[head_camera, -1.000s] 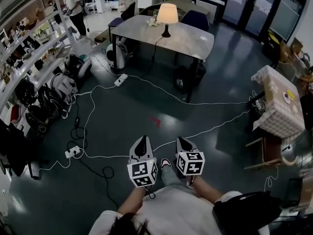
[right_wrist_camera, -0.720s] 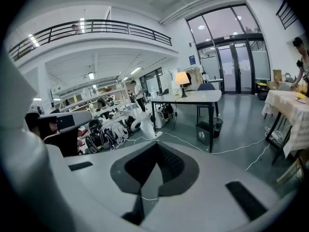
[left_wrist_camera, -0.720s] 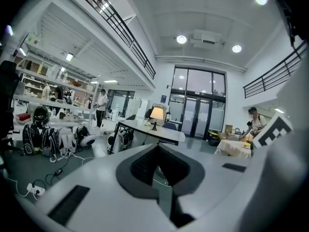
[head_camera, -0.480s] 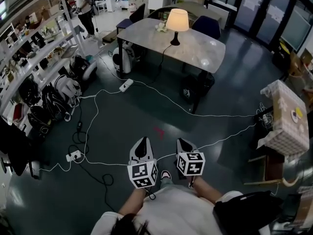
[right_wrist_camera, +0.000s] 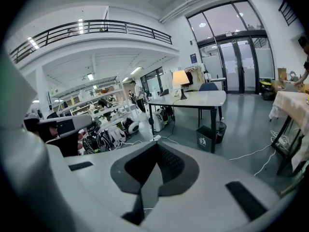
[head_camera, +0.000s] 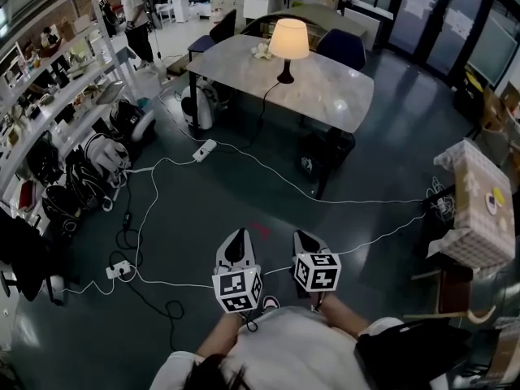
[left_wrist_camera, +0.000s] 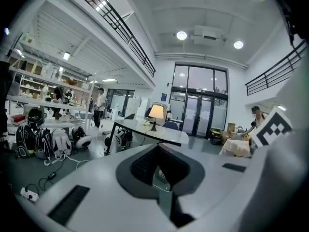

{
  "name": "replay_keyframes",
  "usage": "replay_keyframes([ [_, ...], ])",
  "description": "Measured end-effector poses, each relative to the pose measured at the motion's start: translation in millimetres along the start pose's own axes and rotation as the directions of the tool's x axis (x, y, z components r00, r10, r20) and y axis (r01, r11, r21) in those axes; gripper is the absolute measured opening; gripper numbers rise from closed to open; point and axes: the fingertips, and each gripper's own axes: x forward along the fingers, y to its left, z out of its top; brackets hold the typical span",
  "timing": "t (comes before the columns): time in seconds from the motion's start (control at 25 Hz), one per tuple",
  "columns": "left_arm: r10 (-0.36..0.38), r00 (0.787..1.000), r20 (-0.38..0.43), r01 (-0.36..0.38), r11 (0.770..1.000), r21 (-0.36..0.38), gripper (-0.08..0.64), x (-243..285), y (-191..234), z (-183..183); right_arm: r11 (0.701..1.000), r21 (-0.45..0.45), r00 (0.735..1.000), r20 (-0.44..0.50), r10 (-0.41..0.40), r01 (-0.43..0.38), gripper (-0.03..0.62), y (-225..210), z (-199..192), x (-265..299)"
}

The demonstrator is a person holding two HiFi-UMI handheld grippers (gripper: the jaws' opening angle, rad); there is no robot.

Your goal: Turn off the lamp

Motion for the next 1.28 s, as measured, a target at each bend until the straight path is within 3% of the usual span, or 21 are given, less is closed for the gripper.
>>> replay_keyframes([
  [0.32, 0.004, 1.0, -0.002, -0.004, 0.999, 0.035, 0.008, 45.4, -9.6, 12.7, 1.0, 0.003, 1.0, 0.009, 0.027, -0.027, -0.002, -23.4, 27.4, 30.3],
  [0.84, 0.042, 0.997, -0.064, -0.037, 0.997, 0.067, 0.008, 83.3, 5.9, 5.1, 0.998, 0.06, 1.0, -0.008, 0.006, -0.006, -0.002, -55.9, 30.5, 57.4],
  [1.28, -0.031, 0.999, -0.036, 0.033, 0.998, 0.047, 0.008, 157.9, 24.9, 15.5, 0.993, 0.096, 0.998, 0.0, -0.068, 0.068, -0.002, -80.5, 50.5, 107.5],
])
